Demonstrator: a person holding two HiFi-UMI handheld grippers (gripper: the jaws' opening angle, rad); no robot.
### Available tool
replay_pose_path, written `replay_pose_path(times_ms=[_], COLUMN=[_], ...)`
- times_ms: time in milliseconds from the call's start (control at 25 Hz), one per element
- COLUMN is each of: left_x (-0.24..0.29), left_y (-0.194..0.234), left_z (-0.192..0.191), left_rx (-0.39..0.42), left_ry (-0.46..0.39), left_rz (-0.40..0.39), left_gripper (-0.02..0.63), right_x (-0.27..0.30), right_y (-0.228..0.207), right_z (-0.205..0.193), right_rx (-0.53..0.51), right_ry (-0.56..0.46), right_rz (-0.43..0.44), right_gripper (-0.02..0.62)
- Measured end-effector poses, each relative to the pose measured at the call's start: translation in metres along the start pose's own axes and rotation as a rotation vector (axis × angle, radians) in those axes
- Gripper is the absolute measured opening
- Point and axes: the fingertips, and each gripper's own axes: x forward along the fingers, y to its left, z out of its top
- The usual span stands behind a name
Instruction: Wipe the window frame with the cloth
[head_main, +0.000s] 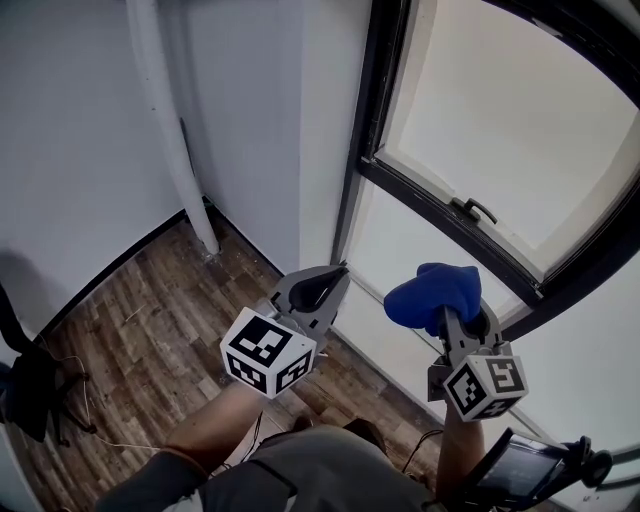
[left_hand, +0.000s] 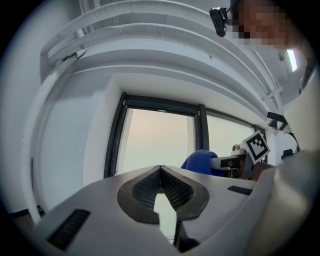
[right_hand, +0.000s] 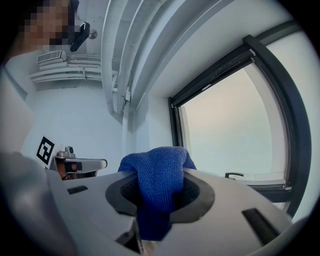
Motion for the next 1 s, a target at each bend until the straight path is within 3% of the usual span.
replay_pose_path(times_ms=[360,1000], left_x=[0.048,0.183], left_y=[0.039,0.088], left_z=[-0.004,0.016], left_rx=[-0.014,0.021], left_ry=[0.009,0.004], left_rz=[0.002,0.057], left_gripper=[0.009,0.009], right_x=[0.052,0.158], right_y=[-0.025,-0.117], right_z=[0.0,0.02], right_rx=[0.005,0.023], right_ry=[0.0,-0.037], right_rz=[0.008,0.095], right_gripper=[0.123,0.123])
